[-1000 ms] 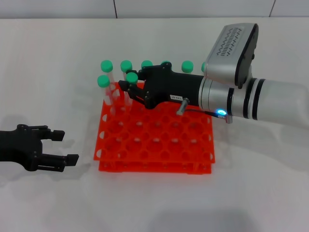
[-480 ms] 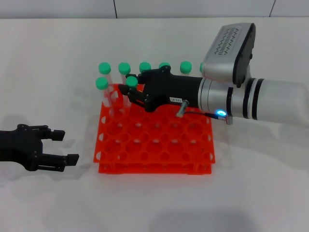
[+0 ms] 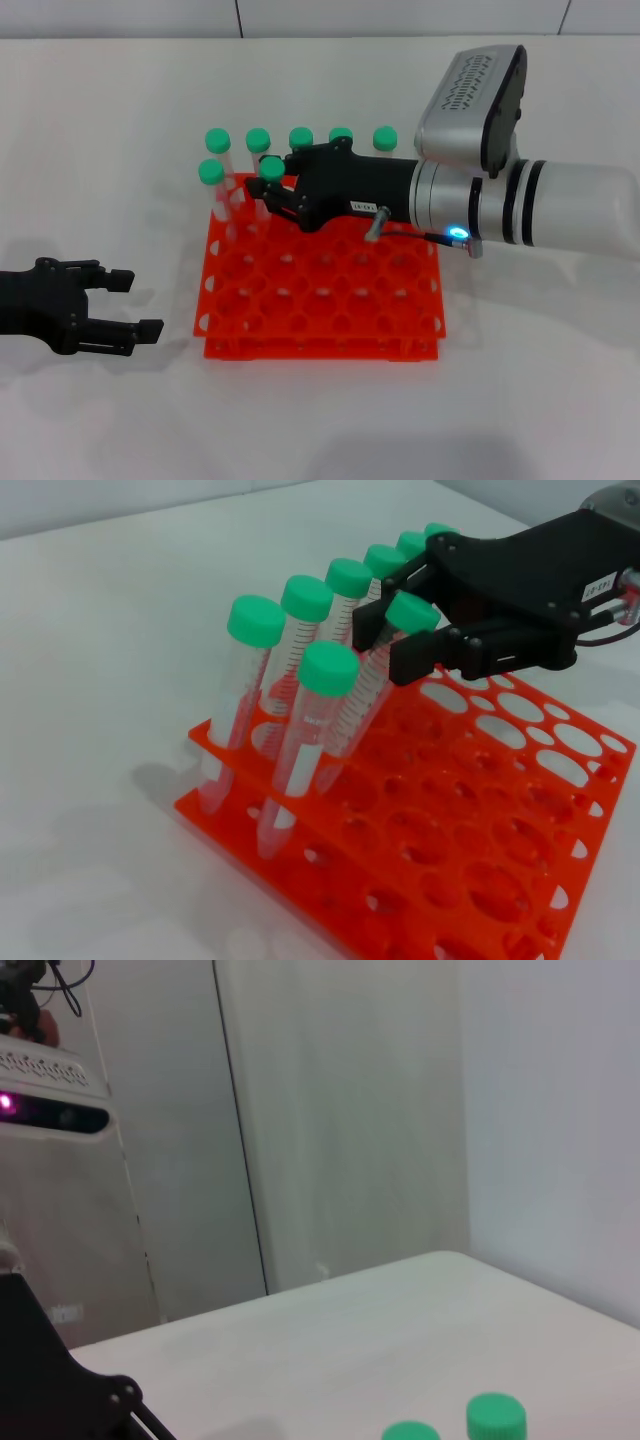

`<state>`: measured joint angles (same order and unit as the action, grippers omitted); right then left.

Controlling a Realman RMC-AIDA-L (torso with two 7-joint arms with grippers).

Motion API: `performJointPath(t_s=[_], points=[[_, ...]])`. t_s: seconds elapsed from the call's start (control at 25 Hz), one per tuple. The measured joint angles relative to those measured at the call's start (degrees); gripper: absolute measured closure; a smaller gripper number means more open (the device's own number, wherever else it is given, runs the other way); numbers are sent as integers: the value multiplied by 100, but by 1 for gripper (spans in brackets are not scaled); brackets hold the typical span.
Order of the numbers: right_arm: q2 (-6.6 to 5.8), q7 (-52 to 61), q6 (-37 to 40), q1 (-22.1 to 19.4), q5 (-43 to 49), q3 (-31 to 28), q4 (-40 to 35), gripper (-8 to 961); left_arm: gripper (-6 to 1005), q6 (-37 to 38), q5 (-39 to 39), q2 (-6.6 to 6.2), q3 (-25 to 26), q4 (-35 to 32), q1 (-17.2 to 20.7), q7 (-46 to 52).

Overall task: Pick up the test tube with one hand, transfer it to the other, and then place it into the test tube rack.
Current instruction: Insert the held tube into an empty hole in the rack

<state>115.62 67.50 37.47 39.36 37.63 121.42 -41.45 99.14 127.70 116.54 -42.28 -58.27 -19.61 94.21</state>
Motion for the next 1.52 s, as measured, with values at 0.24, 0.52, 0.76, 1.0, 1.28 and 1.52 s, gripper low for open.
performJointPath(t_s=[0.24, 0.52, 0.76, 1.0, 1.28, 1.52], points=[[-17, -4, -2, -43, 0, -13, -88, 692, 124, 0, 1, 0, 0, 0, 10, -4], [-31, 54, 2, -24, -1, -14, -91, 693, 124, -5, 1, 0, 0, 0, 17, -7], [-47, 130, 15, 3, 28, -14, -92, 693, 124, -25, 1, 0, 0, 52, 15, -9], [-52, 671, 35, -12, 748, -280, -178, 693, 123, -53, 1, 0, 0, 76, 10, -9], [-32, 982, 57, -255, 1363, -531, -509, 694, 123, -62, 1, 3, 0, 79, 17, -16], [-38, 1024, 112, -291, 1370, -535, -517, 694, 123, -61, 1, 9, 0, 79, 18, -17]])
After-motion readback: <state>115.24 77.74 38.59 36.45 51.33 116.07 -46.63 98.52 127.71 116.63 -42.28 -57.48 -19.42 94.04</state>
